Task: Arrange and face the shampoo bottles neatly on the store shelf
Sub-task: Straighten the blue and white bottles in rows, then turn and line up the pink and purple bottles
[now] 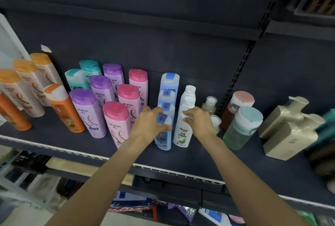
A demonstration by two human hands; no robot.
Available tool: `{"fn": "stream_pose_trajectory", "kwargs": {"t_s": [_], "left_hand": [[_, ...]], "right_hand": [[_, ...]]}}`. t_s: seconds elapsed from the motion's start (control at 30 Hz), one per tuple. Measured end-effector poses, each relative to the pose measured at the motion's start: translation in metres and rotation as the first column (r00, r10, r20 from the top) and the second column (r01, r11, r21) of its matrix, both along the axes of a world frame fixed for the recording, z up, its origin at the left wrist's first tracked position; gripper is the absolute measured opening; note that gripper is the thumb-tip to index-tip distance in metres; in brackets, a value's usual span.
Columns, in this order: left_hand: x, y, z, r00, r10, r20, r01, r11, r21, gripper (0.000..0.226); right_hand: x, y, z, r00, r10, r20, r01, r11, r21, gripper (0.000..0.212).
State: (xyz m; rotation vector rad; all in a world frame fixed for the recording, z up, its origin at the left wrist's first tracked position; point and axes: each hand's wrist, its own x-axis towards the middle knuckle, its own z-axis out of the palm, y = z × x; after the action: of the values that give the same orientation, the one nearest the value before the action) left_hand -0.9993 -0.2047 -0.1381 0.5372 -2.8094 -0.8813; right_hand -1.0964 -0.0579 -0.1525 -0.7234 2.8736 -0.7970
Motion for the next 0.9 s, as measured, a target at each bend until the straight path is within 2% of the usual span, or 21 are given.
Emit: {"fn": "stream_pose_trajectory", "kwargs": {"t_s": [0.1,0.33,0.7,0.8,0.9], "left_hand": [[-0.003,0.003,-0.004,0.999,0.001,0.050,0.002,0.999,-0.054,0.059],[-0.008,0.005,-0.002,0.995,0.021,0.100,-0.013,0.997,-0.077,0.060],[0.003,0.015,0.003,0.991,0.078,0.108,-0.076,0.997,-0.021,0.060],[0.010,0.013,0.008,0.994,0.083,0.075,-0.077,0.994,-0.076,0.053],[0.026,0.005,0.015,0.995,0.099,-0.013,-0.100,0.989,-0.111,0.043]], "right_hand": [[0.000,0.000,-0.002,1.000,-0.004,0.012,0.004,1.000,-0.012,0.030],[0.000,-0.001,-0.003,0.998,-0.034,0.047,0.035,0.999,-0.029,0.031],[0.010,0.003,0.012,0.999,0.030,0.025,-0.030,0.999,0.021,0.031],[0.019,0.001,0.022,0.997,0.073,-0.010,-0.073,0.997,-0.029,0.039],[0.030,-0.010,0.037,0.984,0.158,-0.080,-0.165,0.982,-0.089,0.037]]}}
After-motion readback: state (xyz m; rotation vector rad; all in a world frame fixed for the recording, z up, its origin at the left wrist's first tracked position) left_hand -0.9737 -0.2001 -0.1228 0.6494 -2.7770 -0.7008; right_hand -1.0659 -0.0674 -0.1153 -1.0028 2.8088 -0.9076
